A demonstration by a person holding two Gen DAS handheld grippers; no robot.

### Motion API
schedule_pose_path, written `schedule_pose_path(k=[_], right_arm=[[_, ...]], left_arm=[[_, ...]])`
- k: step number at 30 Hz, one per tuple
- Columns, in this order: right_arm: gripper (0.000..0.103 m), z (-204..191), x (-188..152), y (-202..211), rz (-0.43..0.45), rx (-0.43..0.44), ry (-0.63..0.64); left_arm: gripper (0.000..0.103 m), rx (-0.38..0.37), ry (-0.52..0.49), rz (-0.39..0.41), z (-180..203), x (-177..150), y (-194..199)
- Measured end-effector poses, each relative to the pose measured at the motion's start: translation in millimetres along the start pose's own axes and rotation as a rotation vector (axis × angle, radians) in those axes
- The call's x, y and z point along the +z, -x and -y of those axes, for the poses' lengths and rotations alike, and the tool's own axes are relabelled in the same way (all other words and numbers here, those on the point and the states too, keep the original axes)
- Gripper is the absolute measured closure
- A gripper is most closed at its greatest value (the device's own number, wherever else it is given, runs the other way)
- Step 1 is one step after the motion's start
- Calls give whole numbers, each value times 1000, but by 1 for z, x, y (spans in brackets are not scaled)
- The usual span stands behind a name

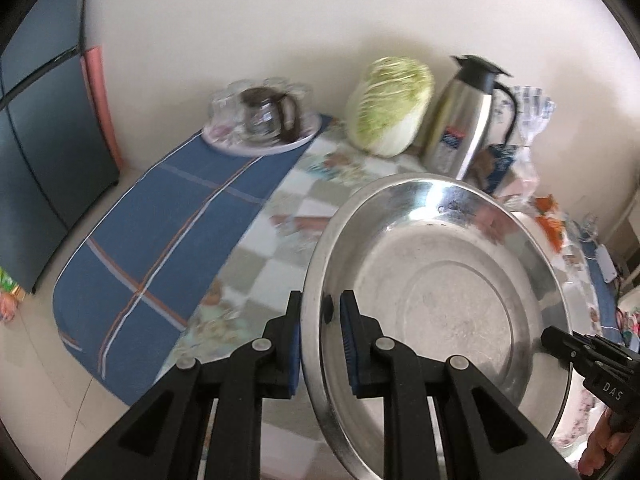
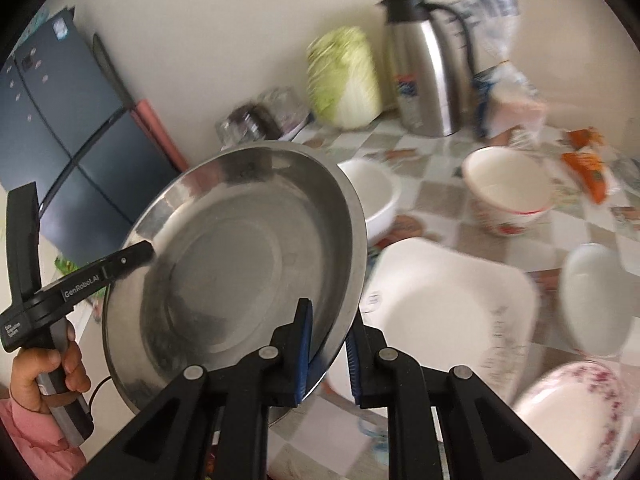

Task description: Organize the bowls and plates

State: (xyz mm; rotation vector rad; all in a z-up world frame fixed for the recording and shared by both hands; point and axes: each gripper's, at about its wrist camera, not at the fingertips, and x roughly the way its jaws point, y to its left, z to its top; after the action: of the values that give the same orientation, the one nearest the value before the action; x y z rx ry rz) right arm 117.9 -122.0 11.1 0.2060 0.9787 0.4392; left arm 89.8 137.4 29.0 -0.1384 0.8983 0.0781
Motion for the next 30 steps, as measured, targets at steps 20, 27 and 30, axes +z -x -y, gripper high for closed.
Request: schedule_pose_path(k=[20,27,30], right_arm=[[85,111,-20,85,140,-146,-189],[85,133,-27,75,94,-199,-225],[85,137,-29,66,67,-207,-229]], left_arm=[[84,-53,-177,-9,153,7,-4],[84,-58,-168,-43,171,0,-30],[84,-66,-151,-60,169,-6,-42]])
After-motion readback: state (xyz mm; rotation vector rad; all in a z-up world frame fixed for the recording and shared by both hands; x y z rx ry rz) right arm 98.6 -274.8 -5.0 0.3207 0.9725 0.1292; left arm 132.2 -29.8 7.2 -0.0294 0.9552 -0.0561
